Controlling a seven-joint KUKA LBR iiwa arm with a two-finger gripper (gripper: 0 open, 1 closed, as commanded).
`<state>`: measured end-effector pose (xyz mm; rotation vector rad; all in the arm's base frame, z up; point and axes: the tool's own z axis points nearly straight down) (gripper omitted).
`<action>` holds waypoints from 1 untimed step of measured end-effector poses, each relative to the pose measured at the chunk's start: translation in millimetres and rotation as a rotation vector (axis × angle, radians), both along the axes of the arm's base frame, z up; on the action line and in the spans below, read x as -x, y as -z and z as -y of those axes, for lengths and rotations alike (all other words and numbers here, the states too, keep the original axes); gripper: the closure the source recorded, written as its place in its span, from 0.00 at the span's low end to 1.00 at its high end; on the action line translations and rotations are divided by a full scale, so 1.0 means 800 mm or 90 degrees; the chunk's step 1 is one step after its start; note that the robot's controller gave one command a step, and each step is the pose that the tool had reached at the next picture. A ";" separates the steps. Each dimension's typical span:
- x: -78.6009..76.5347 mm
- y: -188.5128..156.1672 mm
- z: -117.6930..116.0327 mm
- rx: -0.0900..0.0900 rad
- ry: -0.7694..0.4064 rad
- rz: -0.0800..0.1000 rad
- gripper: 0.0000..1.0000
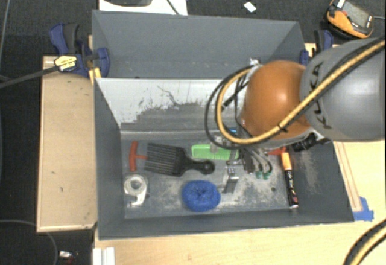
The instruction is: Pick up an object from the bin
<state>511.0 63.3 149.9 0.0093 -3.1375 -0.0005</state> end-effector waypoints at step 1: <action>-0.002 -0.003 0.000 0.000 0.002 0.004 0.00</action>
Offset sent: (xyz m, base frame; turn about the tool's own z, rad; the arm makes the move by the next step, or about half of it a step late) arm -0.0231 0.0272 -0.0799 -0.2300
